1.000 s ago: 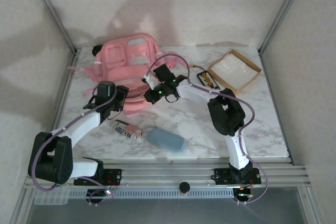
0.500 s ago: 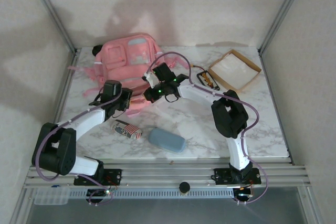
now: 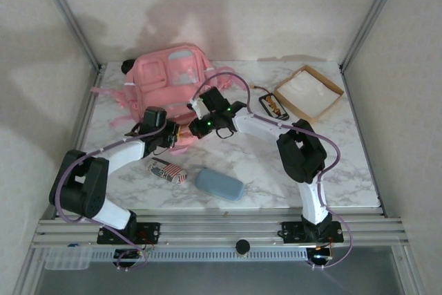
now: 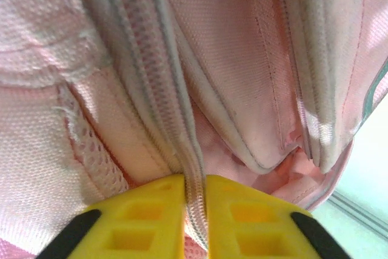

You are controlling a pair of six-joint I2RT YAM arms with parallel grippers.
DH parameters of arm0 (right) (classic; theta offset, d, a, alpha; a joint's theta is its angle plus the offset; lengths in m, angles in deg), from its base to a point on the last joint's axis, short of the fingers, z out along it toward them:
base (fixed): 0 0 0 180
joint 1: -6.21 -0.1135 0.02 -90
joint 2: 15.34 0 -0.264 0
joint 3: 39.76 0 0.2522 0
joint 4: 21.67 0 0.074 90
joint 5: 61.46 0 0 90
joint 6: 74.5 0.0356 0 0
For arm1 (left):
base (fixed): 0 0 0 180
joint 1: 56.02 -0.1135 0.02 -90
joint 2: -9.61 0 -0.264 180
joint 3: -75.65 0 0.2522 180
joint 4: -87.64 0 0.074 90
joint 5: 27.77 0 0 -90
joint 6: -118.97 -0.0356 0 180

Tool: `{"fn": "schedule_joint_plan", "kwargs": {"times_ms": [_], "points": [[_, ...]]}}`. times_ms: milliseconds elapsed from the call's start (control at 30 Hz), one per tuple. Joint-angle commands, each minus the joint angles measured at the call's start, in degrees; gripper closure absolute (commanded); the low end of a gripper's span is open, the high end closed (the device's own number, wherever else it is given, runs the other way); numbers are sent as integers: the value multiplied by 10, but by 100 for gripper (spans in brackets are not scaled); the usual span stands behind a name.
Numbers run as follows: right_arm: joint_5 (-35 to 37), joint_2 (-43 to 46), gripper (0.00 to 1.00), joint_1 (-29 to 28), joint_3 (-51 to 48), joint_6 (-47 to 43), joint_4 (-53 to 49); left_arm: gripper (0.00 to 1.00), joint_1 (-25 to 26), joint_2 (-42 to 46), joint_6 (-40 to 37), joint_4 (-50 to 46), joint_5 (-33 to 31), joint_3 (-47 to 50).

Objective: Pack the student bag
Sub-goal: Zip the student bag at the middle-left of the table.

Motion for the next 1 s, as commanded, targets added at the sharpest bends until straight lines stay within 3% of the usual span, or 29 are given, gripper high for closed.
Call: {"fn": "schedule_joint_plan", "kwargs": {"times_ms": [0, 100, 600, 700, 967], "points": [[9, 37, 100, -14, -5, 6, 21, 93, 11, 0, 7, 4, 18, -11], [43, 54, 100, -13, -18, 6, 15, 100, 7, 15, -12, -24, -1, -12], [192, 114, 100, 43, -72, 0, 4, 100, -70, 134, -124, -143, -60, 25], [236, 106, 100, 48, -55, -4, -3, 100, -105, 148, -163, -174, -58, 20], [242, 87, 100, 58, -55, 6, 33, 100, -211, 210, -254, -234, -73, 15]]}}
